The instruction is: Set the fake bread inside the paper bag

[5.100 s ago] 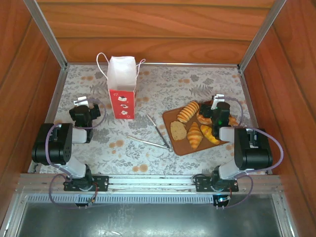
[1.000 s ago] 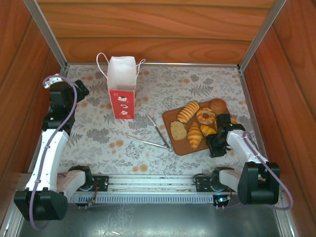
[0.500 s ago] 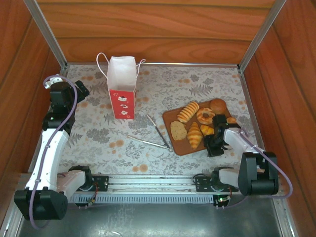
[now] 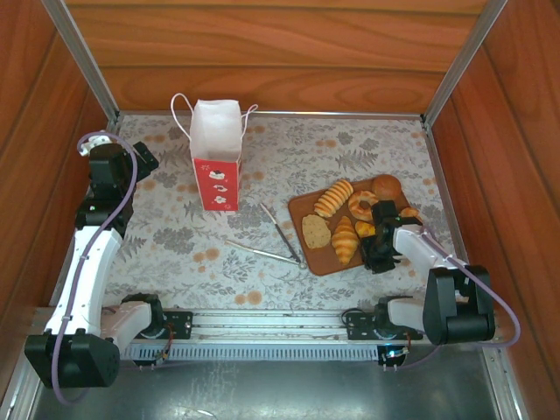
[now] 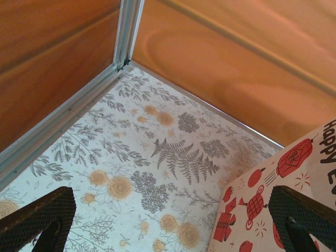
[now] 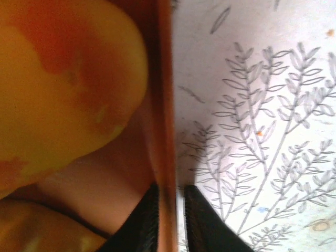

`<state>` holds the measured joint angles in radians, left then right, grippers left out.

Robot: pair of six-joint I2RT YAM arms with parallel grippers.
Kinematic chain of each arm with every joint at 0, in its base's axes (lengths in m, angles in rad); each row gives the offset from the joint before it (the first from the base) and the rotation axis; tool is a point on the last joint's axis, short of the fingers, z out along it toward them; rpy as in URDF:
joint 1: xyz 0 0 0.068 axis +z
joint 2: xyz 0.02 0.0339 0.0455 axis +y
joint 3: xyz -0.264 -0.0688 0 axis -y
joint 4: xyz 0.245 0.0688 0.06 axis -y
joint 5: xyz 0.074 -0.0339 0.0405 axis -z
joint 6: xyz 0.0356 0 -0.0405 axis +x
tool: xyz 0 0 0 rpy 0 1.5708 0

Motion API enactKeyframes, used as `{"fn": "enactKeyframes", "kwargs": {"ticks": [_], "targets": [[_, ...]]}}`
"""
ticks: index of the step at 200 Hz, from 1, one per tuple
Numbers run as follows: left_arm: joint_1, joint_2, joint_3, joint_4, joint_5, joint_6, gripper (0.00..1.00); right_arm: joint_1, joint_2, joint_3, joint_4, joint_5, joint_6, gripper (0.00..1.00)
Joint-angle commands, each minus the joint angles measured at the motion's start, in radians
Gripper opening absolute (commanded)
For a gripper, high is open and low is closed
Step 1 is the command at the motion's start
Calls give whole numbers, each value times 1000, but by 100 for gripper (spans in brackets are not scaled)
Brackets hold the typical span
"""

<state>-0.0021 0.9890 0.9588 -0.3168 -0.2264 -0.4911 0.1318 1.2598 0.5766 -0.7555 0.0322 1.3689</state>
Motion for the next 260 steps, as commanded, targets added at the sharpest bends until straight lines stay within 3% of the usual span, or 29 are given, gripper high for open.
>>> {"fn": "enactKeyframes", "kwargs": {"ticks": [1,28,96,222,260], "targets": [[5,-18,21,-21,-7,13,100,8,25,-5,-59,63,-33,10],[4,-35,12,-27,-23,9,100,8,36,19,-66,86,-56,0],[4,-31,28,-32,-51,11,100,2,99,170,-82,204,-298,0],[8,35,93,-45,-54,55,100,-26,516,576,-41,320,-948,0],[9,44,106,-48,-42,73,100,-29,621,689,15,278,-1080,0]]}}
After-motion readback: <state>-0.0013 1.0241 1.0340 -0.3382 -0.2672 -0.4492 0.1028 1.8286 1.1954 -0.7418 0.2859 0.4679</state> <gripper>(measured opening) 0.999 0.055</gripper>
